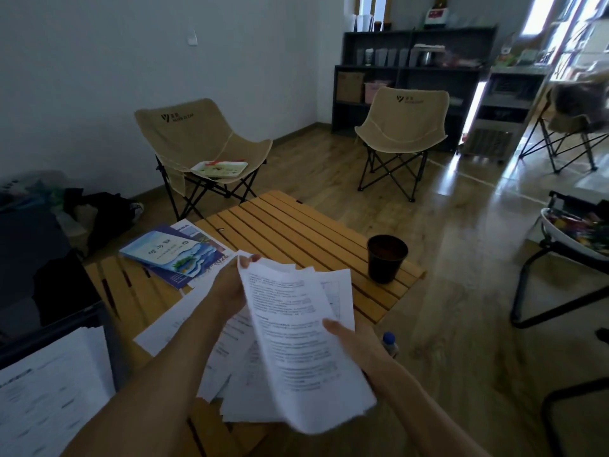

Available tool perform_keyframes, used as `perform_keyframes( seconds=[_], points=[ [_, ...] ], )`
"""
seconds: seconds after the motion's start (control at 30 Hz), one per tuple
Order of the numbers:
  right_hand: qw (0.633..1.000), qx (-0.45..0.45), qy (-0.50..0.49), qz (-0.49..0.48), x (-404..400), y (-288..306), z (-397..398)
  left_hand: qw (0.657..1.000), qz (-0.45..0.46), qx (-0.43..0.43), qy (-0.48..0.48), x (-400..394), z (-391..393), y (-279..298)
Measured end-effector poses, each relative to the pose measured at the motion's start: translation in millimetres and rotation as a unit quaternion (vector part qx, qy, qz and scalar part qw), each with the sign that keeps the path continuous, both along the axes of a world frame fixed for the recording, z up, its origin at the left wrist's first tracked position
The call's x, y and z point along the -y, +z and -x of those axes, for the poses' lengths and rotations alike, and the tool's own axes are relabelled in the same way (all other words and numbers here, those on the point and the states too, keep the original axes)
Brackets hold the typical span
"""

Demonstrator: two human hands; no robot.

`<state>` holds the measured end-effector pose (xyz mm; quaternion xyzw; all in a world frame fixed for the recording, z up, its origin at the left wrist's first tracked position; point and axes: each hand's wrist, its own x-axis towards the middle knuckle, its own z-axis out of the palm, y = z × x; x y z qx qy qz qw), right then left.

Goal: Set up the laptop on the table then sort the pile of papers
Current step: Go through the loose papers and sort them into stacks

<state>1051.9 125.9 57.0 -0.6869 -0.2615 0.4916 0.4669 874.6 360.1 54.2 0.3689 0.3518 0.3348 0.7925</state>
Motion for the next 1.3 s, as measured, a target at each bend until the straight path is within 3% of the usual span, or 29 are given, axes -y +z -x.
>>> perform_keyframes(
  seconds=[0.03, 0.13, 0.2, 0.23, 0.27, 0.33, 0.37, 0.43, 0.5, 0.73, 0.9, 0.97, 1.0, 1.1, 1.2, 1.3],
  points=[
    [1.0, 0.002, 0.007, 0.004, 0.7, -0.4, -0.2, 0.999, 0.006, 0.0, 0.035, 2.2, -5.5, 3.8],
    [0.999, 0.016, 0.031, 0.003, 6.2, 0.7, -0.9, 1.0, -0.007, 0.003, 0.011, 5.5, -20.7, 7.6],
    [0.999, 0.014, 0.031, 0.002, 8.1, 0.8, -0.9, 0.991, -0.071, -0.109, 0.031, 12.1, -21.2, 9.5],
    [0.999, 0.016, 0.029, 0.004, 7.8, -0.7, -1.3, 0.971, -0.129, -0.194, 0.052, 16.2, -17.0, 7.9],
    [0.999, 0.017, 0.029, 0.008, 6.9, -2.6, -1.8, 0.929, -0.217, -0.294, 0.065, 19.2, -10.2, 3.4],
    [0.999, 0.013, 0.026, 0.015, 6.2, -2.3, -0.8, 0.794, -0.394, -0.462, 0.026, 29.5, 4.6, -3.7],
    [0.999, 0.013, 0.027, 0.018, 5.8, -1.1, 0.4, 0.735, -0.439, -0.516, -0.021, 37.8, 10.8, -9.4],
    [0.999, 0.017, 0.026, 0.025, 4.7, 1.9, 2.2, 0.652, -0.45, -0.6, -0.106, 55.3, 18.3, -24.5],
    [0.999, 0.017, 0.018, 0.03, 3.1, 1.9, 3.1, 0.615, -0.435, -0.647, -0.117, 70.1, 22.8, -34.5],
    [0.999, 0.024, 0.002, 0.032, 8.5, 9.9, 11.3, 0.638, -0.409, -0.638, -0.135, 88.5, 32.7, -15.1],
    [0.999, 0.041, -0.018, 0.003, 10.4, 11.4, 13.1, 0.791, -0.321, -0.52, -0.022, 99.8, 30.1, -14.6],
    [0.999, 0.047, -0.018, -0.006, 11.2, 10.9, 15.0, 0.815, -0.276, -0.507, 0.034, 114.2, 21.1, 0.9],
    [0.999, 0.048, -0.018, -0.009, 12.1, 11.7, 16.2, 0.81, -0.272, -0.518, 0.052, 119.0, 20.7, 11.5],
    [0.999, 0.04, -0.014, -0.005, 14.3, 16.4, 16.9, 0.727, -0.321, -0.599, 0.1, 114.7, 33.4, 43.6],
    [1.0, 0.025, -0.009, 0.011, 15.5, 16.9, 15.5, 0.707, -0.335, -0.603, 0.152, 103.8, 50.1, 80.1],
    [1.0, 0.029, -0.005, 0.01, 13.9, 17.8, 14.6, 0.582, -0.465, -0.662, 0.087, 128.8, 40.8, 102.0]
  ],
)
